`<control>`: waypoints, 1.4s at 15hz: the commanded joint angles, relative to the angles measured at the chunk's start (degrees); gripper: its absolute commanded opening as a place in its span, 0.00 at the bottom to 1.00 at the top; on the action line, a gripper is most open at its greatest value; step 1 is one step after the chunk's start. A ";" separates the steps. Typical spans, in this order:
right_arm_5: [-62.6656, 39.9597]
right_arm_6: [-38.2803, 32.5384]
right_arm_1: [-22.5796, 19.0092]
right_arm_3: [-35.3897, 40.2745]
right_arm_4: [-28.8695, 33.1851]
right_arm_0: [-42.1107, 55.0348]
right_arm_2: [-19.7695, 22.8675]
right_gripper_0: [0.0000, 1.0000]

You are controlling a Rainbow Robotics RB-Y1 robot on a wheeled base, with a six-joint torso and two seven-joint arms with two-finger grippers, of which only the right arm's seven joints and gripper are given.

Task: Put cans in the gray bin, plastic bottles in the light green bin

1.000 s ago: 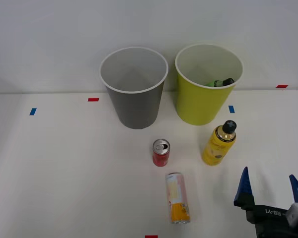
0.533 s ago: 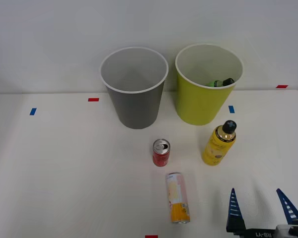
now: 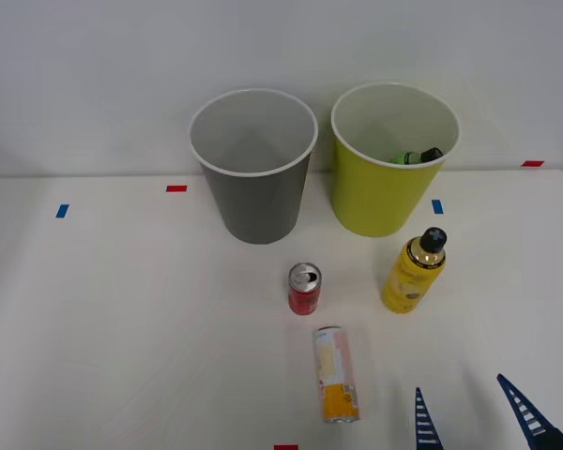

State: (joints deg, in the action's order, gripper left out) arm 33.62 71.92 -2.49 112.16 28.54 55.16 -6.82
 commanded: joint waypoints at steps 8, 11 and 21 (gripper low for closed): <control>10.15 17.38 -1.20 -7.31 -24.23 2.06 -6.19 1.00; 11.20 26.34 -1.99 -7.31 -25.90 2.41 -6.54 1.00; 11.82 28.28 -3.40 -7.31 -27.04 2.85 -8.83 1.00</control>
State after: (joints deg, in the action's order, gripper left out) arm 45.38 100.01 -5.72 104.86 1.53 58.03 -15.75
